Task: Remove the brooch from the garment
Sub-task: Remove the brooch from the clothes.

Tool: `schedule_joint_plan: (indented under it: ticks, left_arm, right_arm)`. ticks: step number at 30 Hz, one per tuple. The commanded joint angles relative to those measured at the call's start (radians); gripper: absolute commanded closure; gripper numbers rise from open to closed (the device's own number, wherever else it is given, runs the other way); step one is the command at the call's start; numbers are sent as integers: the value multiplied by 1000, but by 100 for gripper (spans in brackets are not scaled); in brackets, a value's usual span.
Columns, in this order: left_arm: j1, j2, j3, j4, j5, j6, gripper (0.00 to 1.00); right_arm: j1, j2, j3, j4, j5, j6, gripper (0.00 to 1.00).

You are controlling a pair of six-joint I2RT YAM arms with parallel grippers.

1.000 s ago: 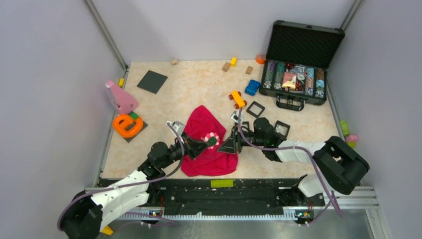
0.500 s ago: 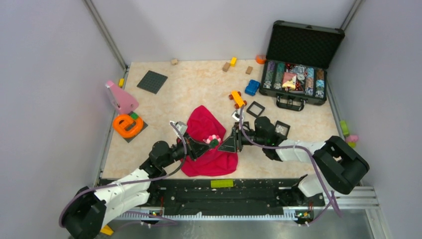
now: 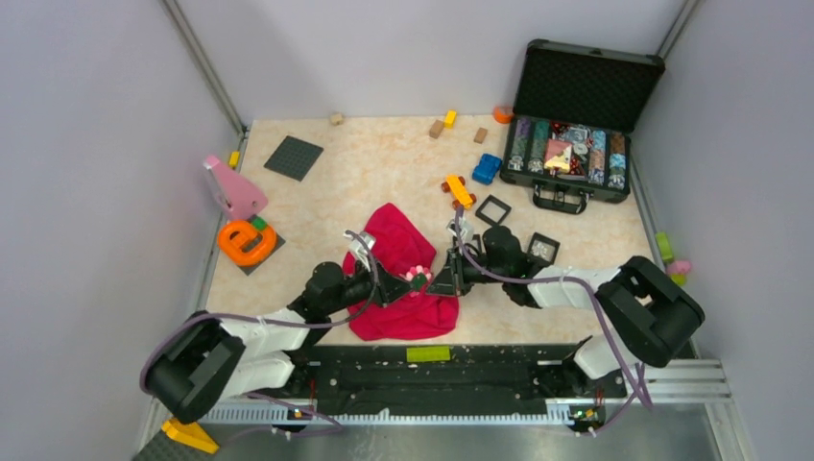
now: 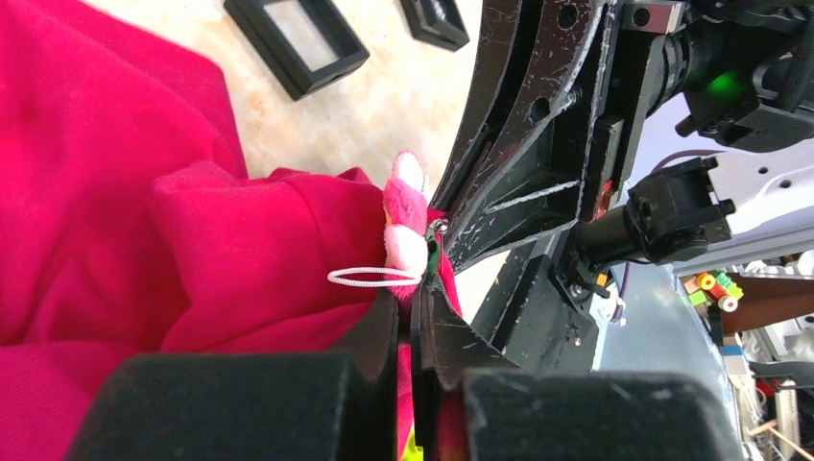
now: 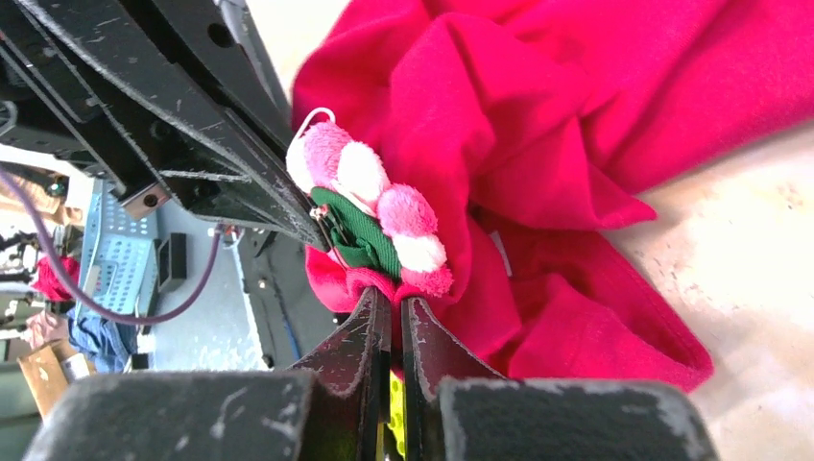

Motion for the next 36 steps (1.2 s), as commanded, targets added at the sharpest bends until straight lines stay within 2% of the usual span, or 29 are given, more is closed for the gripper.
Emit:
schedule_joint_plan:
  ticks: [1, 5, 10, 13, 16, 18, 22, 24, 27, 32, 36]
  left_arm:
    - [-5, 116, 39, 86, 115, -39, 100]
    - [9, 251, 36, 233, 181, -79, 100]
    - [26, 434, 55, 410, 267, -142, 100]
    - [55, 568, 59, 595, 319, -212, 100]
    - [106, 714, 57, 795, 371, -337, 100]
    - [123, 757, 70, 801, 395, -352, 100]
    - [124, 749, 65, 801, 393, -351, 100]
    - [127, 731, 60, 789, 389, -343, 100]
    - [129, 695, 49, 765, 374, -330, 100]
    - [129, 642, 81, 599, 381, -298, 100]
    - [129, 633, 81, 586, 379, -278, 100]
  right_arm:
    - [-13, 52, 42, 86, 52, 18, 100]
    - [-17, 94, 51, 64, 52, 29, 99]
    - [-39, 96, 26, 40, 59, 16, 90]
    - [-51, 97, 27, 7, 57, -14, 80]
    - [-66, 66, 17, -19, 50, -31, 66]
    - [-85, 36, -2, -27, 40, -42, 56]
    - [-130, -17, -40, -12, 4, -39, 32]
    - [-145, -21, -49, 18, -15, -19, 27]
    - [-150, 14, -44, 112, -56, 40, 26]
    - [-144, 99, -52, 310, -139, 148, 27]
    - [-124, 94, -48, 242, -140, 66, 27]
